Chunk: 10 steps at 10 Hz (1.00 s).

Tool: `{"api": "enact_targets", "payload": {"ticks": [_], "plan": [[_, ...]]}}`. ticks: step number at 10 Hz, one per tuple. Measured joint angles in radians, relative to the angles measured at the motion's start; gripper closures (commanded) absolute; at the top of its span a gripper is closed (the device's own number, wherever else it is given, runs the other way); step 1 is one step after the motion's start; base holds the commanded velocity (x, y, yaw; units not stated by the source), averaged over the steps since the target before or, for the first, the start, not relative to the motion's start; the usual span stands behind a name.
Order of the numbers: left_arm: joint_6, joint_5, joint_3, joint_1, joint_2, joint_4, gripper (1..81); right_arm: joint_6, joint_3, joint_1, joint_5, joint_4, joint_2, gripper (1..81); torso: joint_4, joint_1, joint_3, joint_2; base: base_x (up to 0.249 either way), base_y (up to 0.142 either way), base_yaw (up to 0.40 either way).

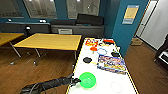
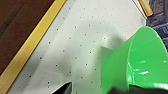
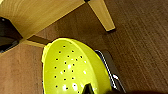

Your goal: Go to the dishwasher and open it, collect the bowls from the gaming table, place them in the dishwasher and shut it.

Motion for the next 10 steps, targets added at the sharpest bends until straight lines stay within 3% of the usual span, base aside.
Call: {"api": "enact_targets", "payload": {"ticks": [1, 2, 5, 7, 10], "plan": [[-0.007, -0.005, -0.006, 0.011, 0.008, 0.007, 81.1, 0.000, -0.002, 0.002, 0.000, 0.000, 0.000, 81.1, 0.000, 0.000, 0.000, 0.000, 0.000, 0.000, 0.000], [-0.003, -0.032, 0.003, 0.011, 0.015, 0.024, 81.1, 0.001, -0.009, 0.006, -0.002, -0.001, 0.000, 81.1, 0.000, 0.000, 0.000, 0.000, 0.000, 0.000, 0.000], [0.001, -0.007, 0.054, 0.017, 0.003, 0.064, 81.1, 0.005, -0.033, 0.009, -0.003, -0.003, 0.013, 81.1, 0.000, 0.000, 0.000, 0.000, 0.000, 0.000, 0.000], [0.002, 0.031, 0.167, 0.030, -0.037, 0.081, 81.1, 0.012, -0.034, 0.009, -0.004, -0.008, 0.016, 81.1, 0.000, 0.000, 0.000, 0.000, 0.000, 0.000, 0.000], [0.004, 0.045, 0.418, -0.007, -0.173, 0.095, 81.1, 0.041, -0.032, -0.001, -0.002, -0.037, 0.009, 81.1, 0.000, 0.000, 0.000, 0.000, 0.000, 0.000, 0.000]]}}
